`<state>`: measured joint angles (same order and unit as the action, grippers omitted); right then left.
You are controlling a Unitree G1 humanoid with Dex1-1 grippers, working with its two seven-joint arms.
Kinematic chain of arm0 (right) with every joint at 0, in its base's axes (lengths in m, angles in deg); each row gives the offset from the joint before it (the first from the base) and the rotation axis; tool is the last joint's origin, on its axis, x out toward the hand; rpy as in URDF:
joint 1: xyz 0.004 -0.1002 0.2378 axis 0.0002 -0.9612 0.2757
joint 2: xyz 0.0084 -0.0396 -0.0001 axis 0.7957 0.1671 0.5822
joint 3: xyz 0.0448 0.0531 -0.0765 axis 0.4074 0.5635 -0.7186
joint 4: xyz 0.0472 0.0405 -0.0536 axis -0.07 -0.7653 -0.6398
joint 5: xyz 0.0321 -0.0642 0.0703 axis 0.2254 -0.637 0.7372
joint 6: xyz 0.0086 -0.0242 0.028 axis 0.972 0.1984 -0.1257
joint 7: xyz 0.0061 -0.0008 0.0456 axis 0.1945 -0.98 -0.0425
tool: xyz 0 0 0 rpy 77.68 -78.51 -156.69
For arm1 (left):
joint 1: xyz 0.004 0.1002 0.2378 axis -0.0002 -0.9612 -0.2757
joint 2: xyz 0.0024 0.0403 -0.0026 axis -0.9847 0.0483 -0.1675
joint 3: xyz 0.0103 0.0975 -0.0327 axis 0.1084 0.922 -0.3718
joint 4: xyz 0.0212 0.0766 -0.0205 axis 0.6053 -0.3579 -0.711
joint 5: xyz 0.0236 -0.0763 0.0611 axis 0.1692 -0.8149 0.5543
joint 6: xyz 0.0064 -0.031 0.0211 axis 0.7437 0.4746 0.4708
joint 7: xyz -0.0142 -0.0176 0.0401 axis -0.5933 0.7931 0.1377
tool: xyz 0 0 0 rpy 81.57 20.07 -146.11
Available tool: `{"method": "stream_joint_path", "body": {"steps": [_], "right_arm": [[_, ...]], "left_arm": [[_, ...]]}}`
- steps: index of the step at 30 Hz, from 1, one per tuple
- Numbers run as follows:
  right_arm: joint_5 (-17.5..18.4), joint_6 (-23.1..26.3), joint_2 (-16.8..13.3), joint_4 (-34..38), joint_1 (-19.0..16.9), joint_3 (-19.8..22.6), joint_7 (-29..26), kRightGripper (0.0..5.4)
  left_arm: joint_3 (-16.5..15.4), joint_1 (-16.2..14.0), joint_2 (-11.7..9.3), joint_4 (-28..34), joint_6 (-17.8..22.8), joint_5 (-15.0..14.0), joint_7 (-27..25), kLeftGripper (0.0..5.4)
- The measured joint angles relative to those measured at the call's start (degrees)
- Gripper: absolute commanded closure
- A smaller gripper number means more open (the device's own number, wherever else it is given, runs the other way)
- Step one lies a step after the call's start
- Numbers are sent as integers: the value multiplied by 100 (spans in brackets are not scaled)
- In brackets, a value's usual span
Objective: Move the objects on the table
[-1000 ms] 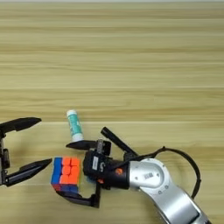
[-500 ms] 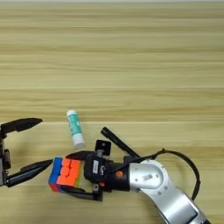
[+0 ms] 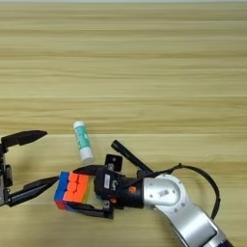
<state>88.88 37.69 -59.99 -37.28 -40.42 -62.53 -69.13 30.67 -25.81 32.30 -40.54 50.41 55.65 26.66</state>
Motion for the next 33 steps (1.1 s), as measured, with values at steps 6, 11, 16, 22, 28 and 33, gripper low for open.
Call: {"method": "stream_joint_path", "body": {"steps": [6, 11, 16, 22, 28, 33], "right_arm": [[12, 3, 7, -4, 5, 0, 2, 215], [-23, 6, 11, -83, 74, 70, 56, 215], [-202, 20, 75, -223, 245, 225, 291, 244], [-346, 20, 143, -298, 335, 247, 440, 296], [-505, 122, 192, -426, 480, 376, 673, 366], [-518, 126, 209, -435, 496, 393, 675, 414]], "left_arm": [[0, 0, 0, 0, -5, 0, -2, 0], [1, 0, 1, 0, -8, 1, -2, 0], [23, 0, 2, -1, -10, 59, -1, 0], [25, 1, 16, -1, -11, 103, -1, 0], [32, 4, 33, -1, -10, 147, -1, 0], [44, 8, 45, -1, -10, 156, -2, 0]]}}
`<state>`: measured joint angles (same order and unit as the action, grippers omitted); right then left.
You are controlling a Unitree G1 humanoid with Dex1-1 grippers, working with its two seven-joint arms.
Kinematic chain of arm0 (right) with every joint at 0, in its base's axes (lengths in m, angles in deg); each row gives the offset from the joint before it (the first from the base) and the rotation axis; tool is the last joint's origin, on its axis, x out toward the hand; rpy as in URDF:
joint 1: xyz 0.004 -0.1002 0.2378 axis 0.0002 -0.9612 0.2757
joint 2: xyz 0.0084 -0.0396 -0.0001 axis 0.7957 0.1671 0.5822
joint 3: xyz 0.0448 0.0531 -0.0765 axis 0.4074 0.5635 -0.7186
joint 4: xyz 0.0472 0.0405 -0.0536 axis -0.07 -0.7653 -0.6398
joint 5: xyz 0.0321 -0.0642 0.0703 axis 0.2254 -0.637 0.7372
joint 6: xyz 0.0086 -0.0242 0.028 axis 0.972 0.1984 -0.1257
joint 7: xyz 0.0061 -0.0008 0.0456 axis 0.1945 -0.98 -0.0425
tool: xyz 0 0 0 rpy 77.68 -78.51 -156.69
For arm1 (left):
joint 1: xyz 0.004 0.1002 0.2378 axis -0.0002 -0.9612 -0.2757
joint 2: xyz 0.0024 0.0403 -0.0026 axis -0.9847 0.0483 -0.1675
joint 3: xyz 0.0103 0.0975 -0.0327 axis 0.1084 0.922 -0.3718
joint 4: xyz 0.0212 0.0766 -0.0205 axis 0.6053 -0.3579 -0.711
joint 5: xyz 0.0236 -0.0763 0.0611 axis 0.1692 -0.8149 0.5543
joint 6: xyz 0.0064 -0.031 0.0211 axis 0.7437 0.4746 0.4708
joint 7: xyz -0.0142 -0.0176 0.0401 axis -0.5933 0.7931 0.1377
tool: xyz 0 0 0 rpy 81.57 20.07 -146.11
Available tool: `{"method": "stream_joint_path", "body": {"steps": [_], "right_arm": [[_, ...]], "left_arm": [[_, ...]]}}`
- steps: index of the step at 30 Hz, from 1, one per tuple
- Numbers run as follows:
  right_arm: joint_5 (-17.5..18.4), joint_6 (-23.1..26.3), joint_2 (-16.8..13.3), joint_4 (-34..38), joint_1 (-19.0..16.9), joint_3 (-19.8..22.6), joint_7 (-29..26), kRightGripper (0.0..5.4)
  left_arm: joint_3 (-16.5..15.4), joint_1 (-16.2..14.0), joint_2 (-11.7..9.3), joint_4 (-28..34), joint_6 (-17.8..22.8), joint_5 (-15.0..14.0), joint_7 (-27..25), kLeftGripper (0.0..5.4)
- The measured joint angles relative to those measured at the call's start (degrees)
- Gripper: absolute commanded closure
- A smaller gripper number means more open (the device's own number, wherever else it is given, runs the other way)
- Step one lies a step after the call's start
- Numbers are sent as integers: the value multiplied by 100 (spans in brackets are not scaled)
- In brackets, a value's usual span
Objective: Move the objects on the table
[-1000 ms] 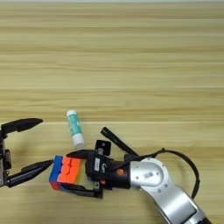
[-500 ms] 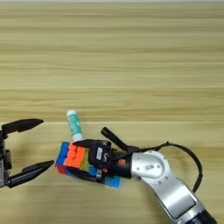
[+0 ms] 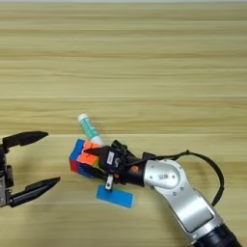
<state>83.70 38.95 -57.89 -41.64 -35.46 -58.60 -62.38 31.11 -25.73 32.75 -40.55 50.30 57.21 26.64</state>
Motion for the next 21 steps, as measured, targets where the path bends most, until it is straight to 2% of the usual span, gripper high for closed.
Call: {"method": "stream_joint_path", "body": {"steps": [3, 11, 13, 21], "right_arm": [[-1, 2, 0, -6, 6, 6, -8, 443], [-1, 4, -4, -8, 8, 6, -38, 444], [-1, 5, -14, -3, 8, 6, -55, 406], [51, 64, -51, 52, -4, 46, -153, 322]], "left_arm": [[1, 2, 3, -1, 0, 1, -1, 0], [20, 49, 8, -2, 0, 6, 0, 0], [37, 50, 9, -2, 0, 7, 0, 0], [54, 50, 10, -2, 0, 8, 0, 0]]}}
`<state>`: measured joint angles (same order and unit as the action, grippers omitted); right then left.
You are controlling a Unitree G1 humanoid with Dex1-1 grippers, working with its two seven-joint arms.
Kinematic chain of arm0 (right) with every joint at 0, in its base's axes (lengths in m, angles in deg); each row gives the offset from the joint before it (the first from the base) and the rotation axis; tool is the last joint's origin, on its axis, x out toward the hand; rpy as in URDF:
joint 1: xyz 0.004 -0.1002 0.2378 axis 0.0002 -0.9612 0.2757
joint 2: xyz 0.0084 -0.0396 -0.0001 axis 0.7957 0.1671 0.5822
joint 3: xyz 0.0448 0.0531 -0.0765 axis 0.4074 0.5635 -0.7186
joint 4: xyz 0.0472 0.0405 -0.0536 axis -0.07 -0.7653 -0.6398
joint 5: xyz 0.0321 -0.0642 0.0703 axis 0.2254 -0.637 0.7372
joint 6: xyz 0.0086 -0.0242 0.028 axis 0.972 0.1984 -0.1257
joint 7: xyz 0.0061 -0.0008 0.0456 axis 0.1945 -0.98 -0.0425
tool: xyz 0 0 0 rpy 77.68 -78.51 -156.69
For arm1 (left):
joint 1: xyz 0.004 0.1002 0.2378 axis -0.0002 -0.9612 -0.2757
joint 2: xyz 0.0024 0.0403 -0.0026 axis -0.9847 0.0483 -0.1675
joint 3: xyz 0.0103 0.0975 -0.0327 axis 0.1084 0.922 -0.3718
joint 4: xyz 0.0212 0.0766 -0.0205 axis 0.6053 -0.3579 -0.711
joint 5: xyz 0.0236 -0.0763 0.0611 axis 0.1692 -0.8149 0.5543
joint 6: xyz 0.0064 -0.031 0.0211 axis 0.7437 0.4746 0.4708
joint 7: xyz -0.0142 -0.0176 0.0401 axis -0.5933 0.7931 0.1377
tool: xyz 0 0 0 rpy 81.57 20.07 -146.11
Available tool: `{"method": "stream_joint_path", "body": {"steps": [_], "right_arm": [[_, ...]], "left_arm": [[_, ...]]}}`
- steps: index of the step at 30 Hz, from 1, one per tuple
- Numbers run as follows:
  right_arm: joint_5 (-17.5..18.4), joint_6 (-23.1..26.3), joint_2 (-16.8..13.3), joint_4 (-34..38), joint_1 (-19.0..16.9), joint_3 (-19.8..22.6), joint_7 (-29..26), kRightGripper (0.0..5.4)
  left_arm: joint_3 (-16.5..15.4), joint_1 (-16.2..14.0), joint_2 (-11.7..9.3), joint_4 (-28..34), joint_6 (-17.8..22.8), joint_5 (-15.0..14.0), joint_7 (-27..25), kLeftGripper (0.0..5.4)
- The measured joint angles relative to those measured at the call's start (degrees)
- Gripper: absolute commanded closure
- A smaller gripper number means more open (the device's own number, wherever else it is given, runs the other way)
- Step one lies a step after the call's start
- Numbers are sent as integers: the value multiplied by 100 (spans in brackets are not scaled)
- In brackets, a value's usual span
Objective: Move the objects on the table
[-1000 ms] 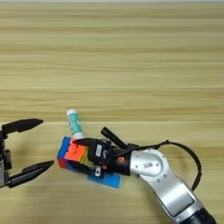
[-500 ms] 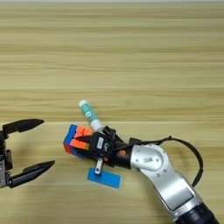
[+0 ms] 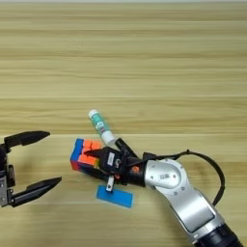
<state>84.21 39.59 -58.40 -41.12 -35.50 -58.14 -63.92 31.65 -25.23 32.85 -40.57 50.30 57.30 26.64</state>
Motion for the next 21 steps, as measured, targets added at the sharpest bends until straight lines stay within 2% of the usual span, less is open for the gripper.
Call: {"method": "stream_joint_path", "body": {"steps": [8, 11, 15, 18, 21], "right_arm": [[223, 48, 22, 268, -10, 247, -5, 230], [478, 46, 64, 453, -5, 383, -15, 195], [1219, 101, 186, 862, 64, 861, 2, 151], [1477, 207, 234, 911, 182, 1092, 65, 119], [1772, 376, 344, 935, 355, 1484, 349, 88]], "left_arm": [[0, -11, 0, -1, -3, 0, -1, 0], [0, -18, -1, -1, -4, -1, -3, 0], [-1, -25, -2, -1, -3, -2, -2, 0], [-1, -25, -2, -1, -3, -2, -4, 0], [-1, -24, -3, -1, -3, -2, -7, 0]]}}
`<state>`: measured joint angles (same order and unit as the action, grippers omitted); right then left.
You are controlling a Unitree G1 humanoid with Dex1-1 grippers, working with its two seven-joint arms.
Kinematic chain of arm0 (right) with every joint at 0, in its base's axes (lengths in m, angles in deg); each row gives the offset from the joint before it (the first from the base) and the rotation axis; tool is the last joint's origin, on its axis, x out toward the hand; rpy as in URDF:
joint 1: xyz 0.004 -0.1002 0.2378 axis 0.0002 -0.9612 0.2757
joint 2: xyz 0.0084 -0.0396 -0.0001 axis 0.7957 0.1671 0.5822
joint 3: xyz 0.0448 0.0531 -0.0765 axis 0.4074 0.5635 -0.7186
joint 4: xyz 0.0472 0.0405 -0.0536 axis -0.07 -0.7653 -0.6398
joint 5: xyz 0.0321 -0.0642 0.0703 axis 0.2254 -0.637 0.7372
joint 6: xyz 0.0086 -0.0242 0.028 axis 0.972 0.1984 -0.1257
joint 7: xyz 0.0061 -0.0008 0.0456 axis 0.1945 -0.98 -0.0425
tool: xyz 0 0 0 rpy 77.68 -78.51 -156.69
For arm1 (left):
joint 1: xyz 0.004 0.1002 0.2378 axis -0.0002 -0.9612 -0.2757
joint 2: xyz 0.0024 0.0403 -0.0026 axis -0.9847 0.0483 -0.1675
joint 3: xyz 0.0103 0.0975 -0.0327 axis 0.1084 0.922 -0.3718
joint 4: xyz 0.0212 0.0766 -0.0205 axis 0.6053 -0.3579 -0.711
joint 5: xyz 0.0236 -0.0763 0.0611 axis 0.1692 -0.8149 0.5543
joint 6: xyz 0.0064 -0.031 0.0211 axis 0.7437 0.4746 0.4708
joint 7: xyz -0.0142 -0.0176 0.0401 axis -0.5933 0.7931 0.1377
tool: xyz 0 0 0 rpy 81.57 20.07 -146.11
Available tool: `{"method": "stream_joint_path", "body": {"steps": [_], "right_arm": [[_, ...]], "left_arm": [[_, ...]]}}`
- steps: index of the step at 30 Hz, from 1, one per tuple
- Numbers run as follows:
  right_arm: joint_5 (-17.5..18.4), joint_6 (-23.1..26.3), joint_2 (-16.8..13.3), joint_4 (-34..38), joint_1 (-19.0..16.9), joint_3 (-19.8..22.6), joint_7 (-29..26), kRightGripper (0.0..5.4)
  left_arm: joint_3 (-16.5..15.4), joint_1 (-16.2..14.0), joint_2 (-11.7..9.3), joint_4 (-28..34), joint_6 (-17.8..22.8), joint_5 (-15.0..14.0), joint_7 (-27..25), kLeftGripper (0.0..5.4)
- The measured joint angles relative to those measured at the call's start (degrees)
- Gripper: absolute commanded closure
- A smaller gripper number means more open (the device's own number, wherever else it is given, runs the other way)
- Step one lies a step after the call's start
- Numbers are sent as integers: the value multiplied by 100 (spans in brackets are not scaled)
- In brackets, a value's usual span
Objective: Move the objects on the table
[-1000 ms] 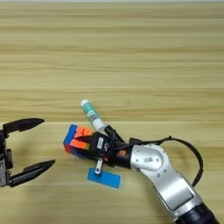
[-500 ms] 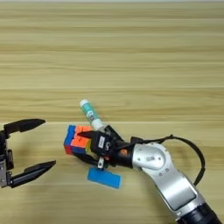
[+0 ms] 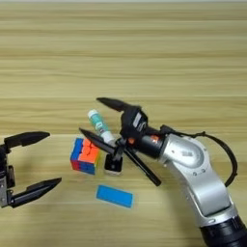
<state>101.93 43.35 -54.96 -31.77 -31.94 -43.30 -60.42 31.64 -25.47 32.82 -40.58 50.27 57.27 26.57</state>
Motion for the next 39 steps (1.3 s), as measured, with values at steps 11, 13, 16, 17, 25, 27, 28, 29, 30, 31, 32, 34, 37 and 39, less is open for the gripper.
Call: {"method": "stream_joint_path", "body": {"steps": [11, 13, 16, 17, 25, 27, 28, 29, 30, 31, 32, 34, 37, 39], "right_arm": [[-511, 553, 238, -463, 352, 162, 921, 5], [-543, 571, 193, -527, 340, 160, 899, 5], [-557, 570, 111, -538, 317, 223, 870, 5], [-558, 570, 85, -541, 306, 252, 865, 5], [-502, 441, -289, -251, -423, 559, 561, 5], [-499, 412, -316, -106, -625, 561, 488, 5], [-484, 354, -348, -19, -775, 564, 417, 5], [-475, 321, -370, 48, -903, 569, 389, 5], [-437, 319, -383, 100, -1055, 592, 366, 5], [-391, 319, -394, 126, -1138, 622, 353, 5], [-382, 312, -398, 152, -1201, 659, 340, 5], [-377, 288, -434, 170, -1437, 772, 294, 5], [-412, 171, -509, 106, -1715, 808, 274, 5], [-479, 57, -532, -24, -1828, 822, 264, 5]], "left_arm": [[-1, -2, -1, -5, -1, 0, -7, 0], [-1, -9, -1, -5, -1, 0, -6, 0], [-2, -28, -1, -5, -1, 1, -5, 0], [-1, -34, -1, -5, -1, 1, -5, 0], [-1, -37, 0, -45, -2, 4, -7, 0], [-1, -32, -2, -73, -3, 4, -10, 0], [-2, -29, -4, -79, -3, 4, -14, 0], [-3, -26, -6, -84, -3, 4, -19, 0], [-4, -17, -7, -89, -4, 4, -29, 0], [-5, -6, -9, -95, -4, 4, -37, 0], [-8, 3, -9, -101, -5, 3, -43, 0], [-30, 15, -12, -137, -6, 3, -52, 0], [-69, 34, -17, -166, -8, 3, -96, 0], [-70, 44, -20, -194, -8, 3, -117, 0]]}}
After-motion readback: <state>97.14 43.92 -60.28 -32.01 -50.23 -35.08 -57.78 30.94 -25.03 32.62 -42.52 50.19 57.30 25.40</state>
